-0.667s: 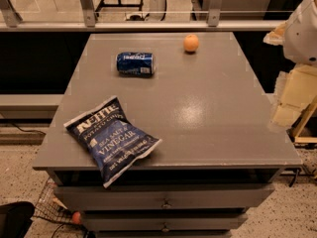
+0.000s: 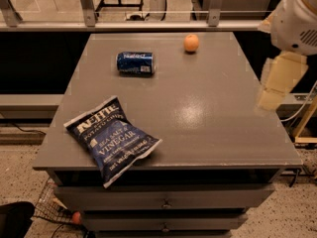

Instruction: Place pepsi can upright

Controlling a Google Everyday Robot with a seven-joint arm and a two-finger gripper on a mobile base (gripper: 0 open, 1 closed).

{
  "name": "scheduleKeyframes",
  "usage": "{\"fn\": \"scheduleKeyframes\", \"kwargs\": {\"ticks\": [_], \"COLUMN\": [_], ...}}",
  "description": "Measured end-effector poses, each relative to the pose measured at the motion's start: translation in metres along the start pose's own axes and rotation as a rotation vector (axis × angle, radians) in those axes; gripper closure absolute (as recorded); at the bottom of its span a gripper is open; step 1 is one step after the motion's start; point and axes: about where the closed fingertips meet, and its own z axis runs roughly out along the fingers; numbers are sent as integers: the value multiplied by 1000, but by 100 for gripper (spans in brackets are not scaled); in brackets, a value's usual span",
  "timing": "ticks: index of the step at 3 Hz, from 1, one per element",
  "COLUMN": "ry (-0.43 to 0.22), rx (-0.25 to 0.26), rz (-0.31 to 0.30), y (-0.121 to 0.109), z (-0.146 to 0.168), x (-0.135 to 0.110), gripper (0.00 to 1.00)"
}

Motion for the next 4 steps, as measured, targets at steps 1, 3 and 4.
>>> {"fn": "scheduleKeyframes", "kwargs": {"ticks": [1,3,4], "ry": [27,12,-53], "rx": [112,238,245], "rz": [8,-57,-75], "y": [-46,-118,-136], "z": [7,19,35], "x": [-34,-99,-134], "gripper": [0,0,0]}}
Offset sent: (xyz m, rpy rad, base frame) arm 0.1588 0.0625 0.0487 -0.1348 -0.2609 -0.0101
